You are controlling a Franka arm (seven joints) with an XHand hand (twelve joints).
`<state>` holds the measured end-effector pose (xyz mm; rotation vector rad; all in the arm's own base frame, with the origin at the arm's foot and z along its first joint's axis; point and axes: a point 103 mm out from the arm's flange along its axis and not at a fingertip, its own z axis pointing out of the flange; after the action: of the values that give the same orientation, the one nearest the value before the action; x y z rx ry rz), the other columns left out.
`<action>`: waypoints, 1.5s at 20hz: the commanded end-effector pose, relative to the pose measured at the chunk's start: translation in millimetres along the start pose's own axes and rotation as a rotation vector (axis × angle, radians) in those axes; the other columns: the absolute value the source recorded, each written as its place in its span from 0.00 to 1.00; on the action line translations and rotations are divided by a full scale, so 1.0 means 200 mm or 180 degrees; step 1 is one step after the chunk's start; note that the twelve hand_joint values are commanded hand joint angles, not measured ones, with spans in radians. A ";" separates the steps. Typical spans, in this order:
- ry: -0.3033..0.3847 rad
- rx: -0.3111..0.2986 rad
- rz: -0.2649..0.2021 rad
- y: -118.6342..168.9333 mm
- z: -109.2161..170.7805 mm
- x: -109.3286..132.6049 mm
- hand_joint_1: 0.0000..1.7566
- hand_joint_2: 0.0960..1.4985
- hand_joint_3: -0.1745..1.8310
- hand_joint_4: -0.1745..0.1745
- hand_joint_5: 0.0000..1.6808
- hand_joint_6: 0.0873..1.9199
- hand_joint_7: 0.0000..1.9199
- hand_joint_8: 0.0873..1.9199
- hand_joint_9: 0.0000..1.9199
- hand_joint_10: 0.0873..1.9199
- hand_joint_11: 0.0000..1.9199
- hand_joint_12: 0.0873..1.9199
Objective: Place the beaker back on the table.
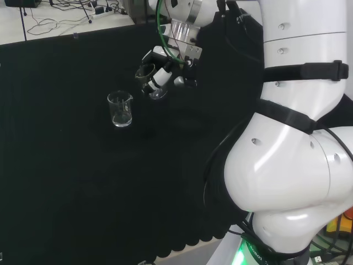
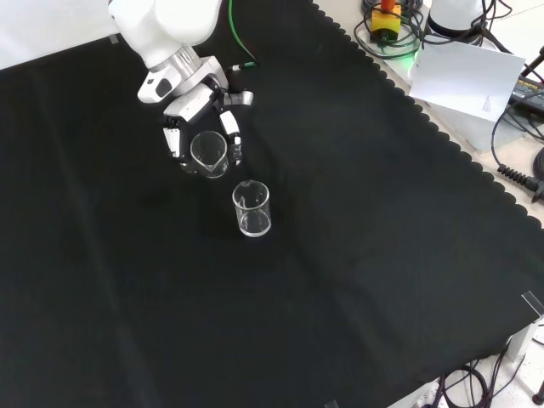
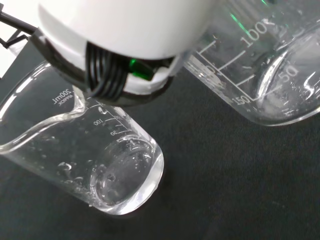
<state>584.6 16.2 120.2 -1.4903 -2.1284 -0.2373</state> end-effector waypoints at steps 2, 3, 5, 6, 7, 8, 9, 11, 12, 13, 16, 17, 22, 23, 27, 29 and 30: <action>0.0193 -0.0092 -0.0051 0.04 0.05 -0.05 0.82 0.32 0.50 0.00 0.67 0.42 0.66 0.43 0.74 0.26 0.63 0.36; 0.0219 -0.0119 -0.0057 0.04 0.06 -0.06 0.82 0.32 0.50 0.00 0.67 0.42 0.66 0.43 0.74 0.26 0.63 0.36; 0.0259 -0.0150 -0.0073 0.04 0.08 -0.06 0.82 0.33 0.50 0.00 0.67 0.42 0.66 0.43 0.74 0.26 0.63 0.36; 0.0284 -0.0145 -0.0076 0.04 0.08 -0.07 0.82 0.33 0.50 0.00 0.67 0.42 0.66 0.43 0.75 0.25 0.63 0.36; 0.0306 -0.0135 -0.0078 0.05 0.09 -0.07 0.82 0.33 0.50 0.00 0.67 0.42 0.66 0.43 0.75 0.25 0.63 0.36; 0.0319 -0.0133 -0.0078 0.05 0.10 -0.08 0.82 0.33 0.50 0.00 0.67 0.43 0.66 0.43 0.75 0.25 0.63 0.36; 0.0309 -0.0106 -0.0082 0.05 0.12 -0.08 0.82 0.33 0.50 0.00 0.67 0.43 0.66 0.43 0.75 0.25 0.63 0.36; 0.0291 -0.0072 -0.0072 0.05 0.14 -0.09 0.82 0.33 0.50 0.00 0.67 0.43 0.66 0.43 0.75 0.25 0.63 0.36; 0.0292 -0.0064 -0.0060 0.05 0.15 -0.09 0.82 0.33 0.50 0.00 0.67 0.43 0.66 0.43 0.75 0.25 0.63 0.36; 0.0317 -0.0072 -0.0053 0.06 0.16 -0.10 0.82 0.33 0.50 0.00 0.67 0.43 0.66 0.43 0.75 0.25 0.63 0.36; 0.0402 -0.0106 -0.0043 0.07 0.17 -0.12 0.82 0.33 0.50 0.00 0.67 0.43 0.66 0.43 0.75 0.24 0.63 0.36; 0.0428 -0.0127 -0.0039 0.07 0.17 -0.12 0.82 0.33 0.50 0.00 0.67 0.43 0.66 0.43 0.75 0.24 0.63 0.36; 0.0492 -0.0197 -0.0026 0.06 0.18 -0.15 0.82 0.33 0.50 0.00 0.67 0.43 0.66 0.42 0.75 0.24 0.63 0.36; 0.0507 -0.0217 -0.0023 0.06 0.19 -0.16 0.82 0.33 0.50 0.00 0.67 0.43 0.66 0.42 0.75 0.23 0.63 0.36; 0.0548 -0.0273 -0.0031 0.05 0.20 -0.16 0.82 0.33 0.49 0.00 0.67 0.42 0.66 0.41 0.75 0.22 0.62 0.36; 0.0547 -0.0288 -0.0031 0.05 0.20 -0.16 0.82 0.33 0.49 0.00 0.67 0.42 0.66 0.41 0.75 0.21 0.62 0.36; 0.0543 -0.0295 -0.0028 0.05 0.21 -0.16 0.82 0.33 0.48 0.00 0.67 0.42 0.67 0.41 0.75 0.21 0.62 0.36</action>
<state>590.2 11.2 68.9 -1.4511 -2.0117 -0.4391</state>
